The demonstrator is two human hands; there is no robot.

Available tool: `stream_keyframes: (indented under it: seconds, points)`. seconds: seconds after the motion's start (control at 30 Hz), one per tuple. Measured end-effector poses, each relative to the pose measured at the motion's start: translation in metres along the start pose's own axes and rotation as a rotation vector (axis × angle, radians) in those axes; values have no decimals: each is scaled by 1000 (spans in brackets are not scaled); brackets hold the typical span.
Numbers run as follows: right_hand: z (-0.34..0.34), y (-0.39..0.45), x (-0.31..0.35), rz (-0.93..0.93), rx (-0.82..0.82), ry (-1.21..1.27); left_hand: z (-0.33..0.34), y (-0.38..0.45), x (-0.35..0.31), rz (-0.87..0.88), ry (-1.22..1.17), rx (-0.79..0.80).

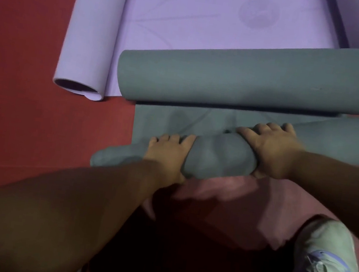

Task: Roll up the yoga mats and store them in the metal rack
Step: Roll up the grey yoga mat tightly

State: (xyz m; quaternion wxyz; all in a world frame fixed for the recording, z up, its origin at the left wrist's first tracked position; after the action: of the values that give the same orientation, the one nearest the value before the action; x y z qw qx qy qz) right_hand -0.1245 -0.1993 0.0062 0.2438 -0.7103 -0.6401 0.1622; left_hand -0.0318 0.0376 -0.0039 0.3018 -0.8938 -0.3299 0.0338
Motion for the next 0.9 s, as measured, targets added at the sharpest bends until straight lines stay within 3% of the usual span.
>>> stream_keyframes:
  seconds: [0.17, 0.4, 0.63, 0.77, 0.9]
  points:
    - [5, -16, 34, -55, 79, 1, 28, -40, 4, -34, -28, 26]
    - [48, -68, 82, -141, 163, 112, 71, -97, 12, 71, -30, 201]
    - [29, -44, 61, -101, 235, 231, 37, -69, 31, 154, -79, 292]
    - [24, -45, 57, -138, 157, 247, 25, -65, 35, 155, 32, 283]
    - [22, -47, 51, -156, 71, 281, 25, -67, 44, 99, -49, 213]
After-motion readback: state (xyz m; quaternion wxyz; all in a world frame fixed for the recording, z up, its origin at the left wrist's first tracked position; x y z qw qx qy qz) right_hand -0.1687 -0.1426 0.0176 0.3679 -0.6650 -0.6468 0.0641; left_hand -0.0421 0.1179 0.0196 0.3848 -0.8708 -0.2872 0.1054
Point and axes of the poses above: each hand's wrist, its own y-axis towards the middle knuckle, its own z-axis out of the palm, x = y × z, the point moved 2 cm from there along y, towards the middle knuckle, and after that the axes turned 9 degrees about y, right-handed, at the moved point
